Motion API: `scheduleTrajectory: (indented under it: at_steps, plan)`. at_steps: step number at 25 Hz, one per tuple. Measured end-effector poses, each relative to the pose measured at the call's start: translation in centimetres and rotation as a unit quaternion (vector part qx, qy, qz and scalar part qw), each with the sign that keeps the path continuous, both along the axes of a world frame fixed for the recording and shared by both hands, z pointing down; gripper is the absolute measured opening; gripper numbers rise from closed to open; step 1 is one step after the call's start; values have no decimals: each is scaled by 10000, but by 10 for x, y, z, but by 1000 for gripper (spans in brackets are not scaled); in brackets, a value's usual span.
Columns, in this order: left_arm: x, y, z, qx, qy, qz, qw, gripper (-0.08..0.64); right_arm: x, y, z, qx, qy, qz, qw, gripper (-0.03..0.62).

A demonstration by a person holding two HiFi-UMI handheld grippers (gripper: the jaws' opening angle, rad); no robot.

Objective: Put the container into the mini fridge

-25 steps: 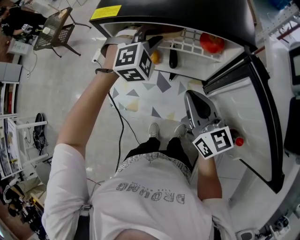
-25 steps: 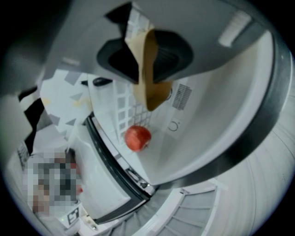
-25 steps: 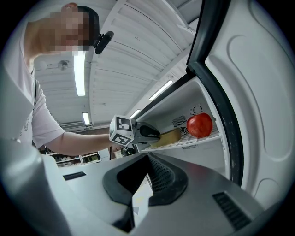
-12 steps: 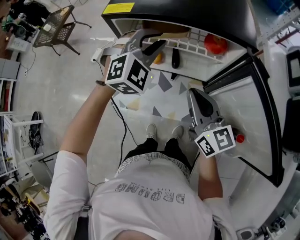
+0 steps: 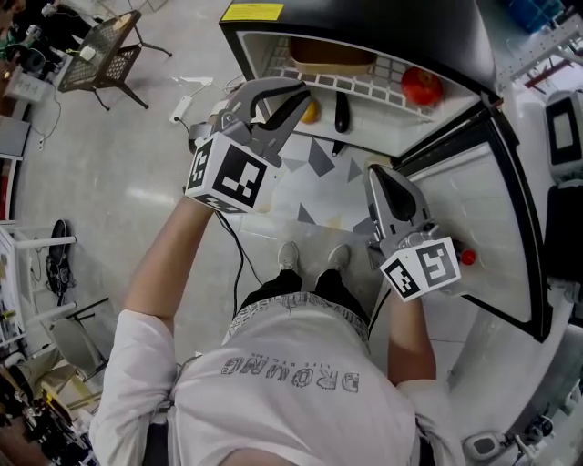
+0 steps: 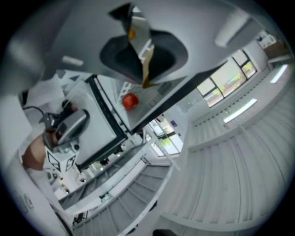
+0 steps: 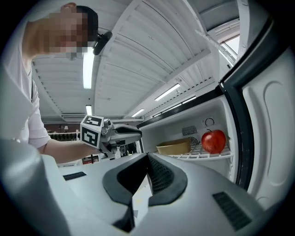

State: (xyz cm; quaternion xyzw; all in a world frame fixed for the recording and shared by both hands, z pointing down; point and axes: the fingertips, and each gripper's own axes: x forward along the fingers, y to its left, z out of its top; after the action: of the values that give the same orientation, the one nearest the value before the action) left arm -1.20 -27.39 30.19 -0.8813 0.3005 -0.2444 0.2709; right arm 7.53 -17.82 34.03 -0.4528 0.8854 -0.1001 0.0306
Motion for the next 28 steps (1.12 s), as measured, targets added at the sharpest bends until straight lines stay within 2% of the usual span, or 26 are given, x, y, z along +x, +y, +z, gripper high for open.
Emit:
scheduleTrajectory:
  at_steps: [10, 23, 28]
  plan:
    - [-36, 31, -8, -374, 1080, -83, 9934, 14, -18, 8, -14, 108, 183, 53, 9998, -2]
    - [-66, 56, 21, -1044, 1907, -262, 9757, 8, -37, 11, -23, 203, 262, 112, 9994, -2]
    - [-75, 60, 33, -1219, 2017, -366, 9711, 8, -40, 10, -24, 218, 293, 134, 9992, -2]
